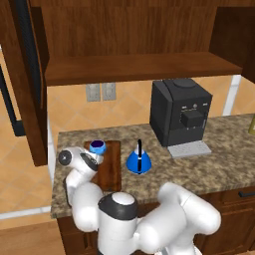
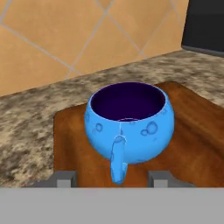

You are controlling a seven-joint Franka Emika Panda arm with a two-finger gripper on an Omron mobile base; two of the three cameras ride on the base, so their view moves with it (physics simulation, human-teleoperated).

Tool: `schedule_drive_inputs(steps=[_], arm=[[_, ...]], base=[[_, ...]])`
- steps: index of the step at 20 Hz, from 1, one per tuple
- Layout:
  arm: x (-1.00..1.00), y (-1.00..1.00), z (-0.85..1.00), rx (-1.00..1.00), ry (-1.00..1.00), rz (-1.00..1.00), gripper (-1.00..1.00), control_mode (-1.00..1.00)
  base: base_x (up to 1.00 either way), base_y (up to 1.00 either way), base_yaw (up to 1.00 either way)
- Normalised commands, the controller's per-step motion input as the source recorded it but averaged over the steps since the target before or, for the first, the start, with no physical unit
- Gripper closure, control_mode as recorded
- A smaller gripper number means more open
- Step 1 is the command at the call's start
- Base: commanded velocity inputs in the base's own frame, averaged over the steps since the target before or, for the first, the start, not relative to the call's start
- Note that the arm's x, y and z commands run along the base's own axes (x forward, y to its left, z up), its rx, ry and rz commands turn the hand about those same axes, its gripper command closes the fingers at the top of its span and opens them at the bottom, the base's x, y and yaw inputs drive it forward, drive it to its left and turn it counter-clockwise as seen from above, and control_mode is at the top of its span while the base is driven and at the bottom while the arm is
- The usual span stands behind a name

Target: Pick the kettle from the counter and place it on the tray. Then pick the mug from the cabinet and place it on the tray. Then close the cabinet doors.

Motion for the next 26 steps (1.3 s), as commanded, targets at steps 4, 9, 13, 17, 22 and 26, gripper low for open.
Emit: schedule_drive_inputs(steps=[4, 9, 13, 17, 22, 26], arm=[[-0.42, 0.00, 0.06, 0.02, 0.00, -0.08, -1.00, -1.00], [-0.38, -0.01, 0.36, 0.00, 0.00, -0.07, -1.00, -1.00], [-0.36, -0.11, 0.53, 0.00, 0.00, -0.05, -1.00, -1.00], [-0.53, -0.30, 0.43, 0.02, 0.02, -0.02, -1.00, -1.00], [-0.65, -0.42, 0.42, 0.08, 0.09, -0.01, -1.00, -1.00], [-0.54, -0.69, 0.50, 0.10, 0.13, 0.00, -1.00, -1.00]], base=[[0.00, 0.00, 0.00], [0.00, 0.00, 0.00], [0.00, 0.00, 0.00], [0.00, 0.00, 0.00], [0.00, 0.00, 0.00], [0.00, 0.00, 0.00]])
